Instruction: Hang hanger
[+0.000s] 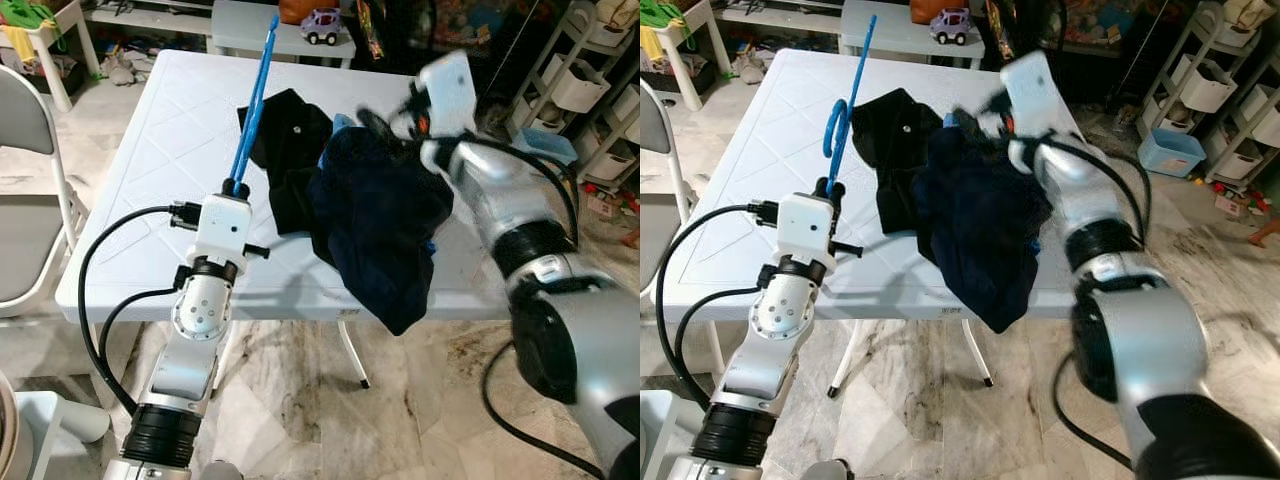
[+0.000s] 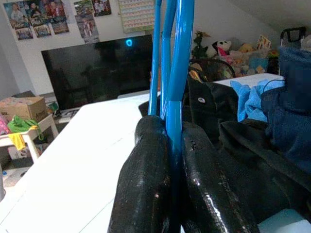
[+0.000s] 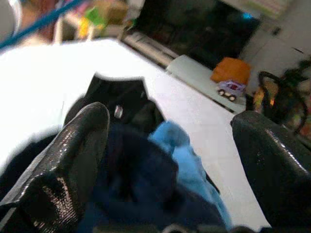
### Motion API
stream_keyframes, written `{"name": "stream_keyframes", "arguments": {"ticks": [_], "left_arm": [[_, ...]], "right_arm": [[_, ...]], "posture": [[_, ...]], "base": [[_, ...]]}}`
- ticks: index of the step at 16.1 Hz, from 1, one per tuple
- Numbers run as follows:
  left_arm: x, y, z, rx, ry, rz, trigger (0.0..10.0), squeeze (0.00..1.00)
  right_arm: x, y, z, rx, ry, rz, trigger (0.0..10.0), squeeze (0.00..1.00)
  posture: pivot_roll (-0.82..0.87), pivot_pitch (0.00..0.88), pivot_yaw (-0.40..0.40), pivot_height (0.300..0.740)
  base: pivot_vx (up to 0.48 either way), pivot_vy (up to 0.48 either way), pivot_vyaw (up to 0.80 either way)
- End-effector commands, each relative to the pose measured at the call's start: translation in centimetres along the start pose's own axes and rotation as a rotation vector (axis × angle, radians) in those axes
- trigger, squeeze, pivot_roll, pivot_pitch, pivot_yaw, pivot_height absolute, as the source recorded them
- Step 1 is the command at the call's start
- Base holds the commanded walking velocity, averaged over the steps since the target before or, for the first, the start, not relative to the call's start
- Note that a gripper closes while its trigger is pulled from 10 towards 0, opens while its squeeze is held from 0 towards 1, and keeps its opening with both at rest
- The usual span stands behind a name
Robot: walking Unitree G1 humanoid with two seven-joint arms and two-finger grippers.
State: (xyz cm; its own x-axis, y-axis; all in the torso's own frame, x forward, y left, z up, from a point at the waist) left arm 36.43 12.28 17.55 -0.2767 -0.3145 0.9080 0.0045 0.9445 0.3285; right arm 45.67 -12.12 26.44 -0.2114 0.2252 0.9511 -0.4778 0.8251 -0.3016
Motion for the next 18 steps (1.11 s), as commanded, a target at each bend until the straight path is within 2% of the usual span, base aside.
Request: {"name": "stream_keyframes", "arguments": {"ticks": [1,3,4,5,6,7,8,10,11,12,13,14,16,17,18], "left_arm": [[-5.4,-1.1,2.0,-0.031,0.218,0.014,10.0,0.0],[-5.4,-1.2,2.0,-0.032,0.218,0.015,10.0,0.0],[-5.4,-1.2,2.0,-0.034,0.218,0.016,10.0,0.0],[-5.4,-1.2,2.0,-0.035,0.218,0.015,10.0,0.0],[-5.6,-1.1,2.2,-0.038,0.221,0.014,10.0,0.0],[-5.6,-1.1,2.2,-0.039,0.222,0.013,10.0,0.0],[-5.6,-1.1,2.2,-0.04,0.223,0.013,10.0,0.0],[-5.6,-1.1,2.2,-0.041,0.223,0.014,10.0,0.0],[-5.6,-1.0,2.2,-0.044,0.223,0.012,10.0,0.0],[-5.6,-1.0,2.2,-0.045,0.223,0.011,10.0,0.0],[-5.6,-1.0,2.3,-0.048,0.224,0.009,10.0,0.0],[-5.6,-1.0,2.3,-0.05,0.224,0.008,10.0,0.0],[-5.6,-1.0,2.3,-0.05,0.224,0.006,10.0,0.0],[-5.6,-0.8,2.3,-0.049,0.224,0.004,10.0,0.0],[-5.6,-0.7,2.3,-0.046,0.228,0.008,10.0,0.0]], "right_arm": [[-1.0,-1.3,1.8,0.04,0.042,0.055,10.0,0.98],[-2.3,-1.8,3.3,0.056,0.078,0.066,10.0,0.87],[-4.0,-2.7,5.6,0.072,0.129,0.097,10.0,0.86],[-4.2,-2.9,6.1,0.071,0.136,0.101,10.0,0.86],[-5.5,-4.4,9.2,0.033,0.174,0.044,10.0,0.84],[-5.9,-4.7,10.0,0.028,0.187,0.029,10.0,0.84],[-7.4,-4.3,11.9,0.057,0.232,-0.007,10.0,0.75],[-9.3,-3.6,13.8,0.078,0.288,-0.061,10.0,0.68],[-10.3,-2.4,15.2,0.111,0.3,-0.136,10.0,0.6],[-10.7,-1.9,15.6,0.127,0.316,-0.149,10.0,0.57],[-11.3,-0.6,16.3,0.173,0.329,-0.202,10.0,0.38],[-11.9,-0.1,16.3,0.162,0.328,-0.259,10.0,0.3],[-12.8,0.9,16.1,0.166,0.322,-0.335,10.0,0.26],[-13.0,2.1,15.2,0.172,0.293,-0.416,10.0,0.22],[-13.1,2.6,14.9,0.166,0.286,-0.447,10.0,0.19]], "posture": [[0.37,0.106,-0.212,0.74],[0.37,0.106,-0.209,0.74],[0.36,0.106,-0.207,0.74],[0.36,0.108,-0.205,0.74],[0.36,0.11,-0.202,0.74],[0.36,0.11,-0.201,0.74],[0.35,0.111,-0.199,0.74],[0.35,0.113,-0.194,0.74],[0.35,0.116,-0.192,0.74],[0.35,0.117,-0.191,0.74],[0.35,0.12,-0.19,0.74],[0.35,0.123,-0.19,0.74],[0.36,0.124,-0.191,0.74],[0.36,0.125,-0.192,0.74],[0.37,0.127,-0.194,0.74]], "base": [[0.0,0.0,0.0],[0.0,0.0,0.0],[0.0,0.0,0.0],[0.0,0.0,0.0],[0.0,0.0,0.0],[0.0,0.0,0.0],[0.0,0.0,0.0],[0.0,0.0,0.0],[0.0,0.0,0.0],[0.0,0.0,0.0],[0.0,0.0,0.0],[0.0,0.0,0.0],[0.0,0.0,0.0],[0.0,0.0,0.0],[0.0,0.0,0.0]]}}
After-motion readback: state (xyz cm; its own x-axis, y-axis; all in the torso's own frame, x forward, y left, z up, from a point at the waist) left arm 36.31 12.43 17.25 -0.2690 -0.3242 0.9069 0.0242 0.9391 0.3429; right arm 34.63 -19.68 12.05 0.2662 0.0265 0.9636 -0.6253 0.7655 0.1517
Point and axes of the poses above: a point about 5 cm out from each wrist's last joint towards the gripper, its own z axis pointing back from the gripper into the wrist, its own x axis along the axis of the wrist's last joint, y = z × x, the point moved 5 cm from there along -z, pointing out of the wrist towards the gripper, and after that the axes turned 3 degrees about -z, right-handed, at the moved point
